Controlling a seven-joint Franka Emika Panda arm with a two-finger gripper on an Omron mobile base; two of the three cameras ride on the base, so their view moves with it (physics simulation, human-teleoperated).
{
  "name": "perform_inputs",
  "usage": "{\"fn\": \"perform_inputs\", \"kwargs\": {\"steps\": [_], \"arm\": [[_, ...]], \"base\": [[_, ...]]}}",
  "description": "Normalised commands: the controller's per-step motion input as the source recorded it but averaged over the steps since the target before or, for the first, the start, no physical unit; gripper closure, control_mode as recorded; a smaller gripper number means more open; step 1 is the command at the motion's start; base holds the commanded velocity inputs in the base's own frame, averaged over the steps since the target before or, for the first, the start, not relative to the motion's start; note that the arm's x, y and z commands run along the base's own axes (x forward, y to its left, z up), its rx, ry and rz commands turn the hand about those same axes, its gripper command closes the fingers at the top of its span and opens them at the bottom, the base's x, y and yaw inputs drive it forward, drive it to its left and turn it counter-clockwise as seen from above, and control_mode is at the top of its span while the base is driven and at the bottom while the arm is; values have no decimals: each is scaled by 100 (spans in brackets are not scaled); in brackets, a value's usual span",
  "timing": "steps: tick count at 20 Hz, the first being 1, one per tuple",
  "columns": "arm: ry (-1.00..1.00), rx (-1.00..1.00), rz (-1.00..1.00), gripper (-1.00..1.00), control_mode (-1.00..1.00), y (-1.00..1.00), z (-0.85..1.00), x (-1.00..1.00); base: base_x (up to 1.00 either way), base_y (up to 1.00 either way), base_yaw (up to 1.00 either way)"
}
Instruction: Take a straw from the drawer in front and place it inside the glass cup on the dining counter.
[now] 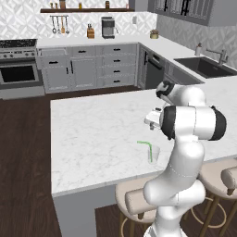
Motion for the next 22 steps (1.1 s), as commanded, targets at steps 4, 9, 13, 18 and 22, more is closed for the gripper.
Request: {"fn": "perform_inputs", "kwargs": {"steps": [4, 9, 13, 18, 22], "arm": [[-9, 0, -19, -100, -100, 0, 71, -34], [-12, 0, -19, -100, -100, 0, 68, -41], [-13, -2, -20, -100, -100, 0, 65, -44], [-14, -4, -20, -100, -100, 0, 59, -46], [-15, -4, -19, -100, -100, 3, 52, -51]], "base": [[0, 0, 0], [0, 0, 0], [0, 0, 0], [0, 0, 0], [0, 0, 0]]}}
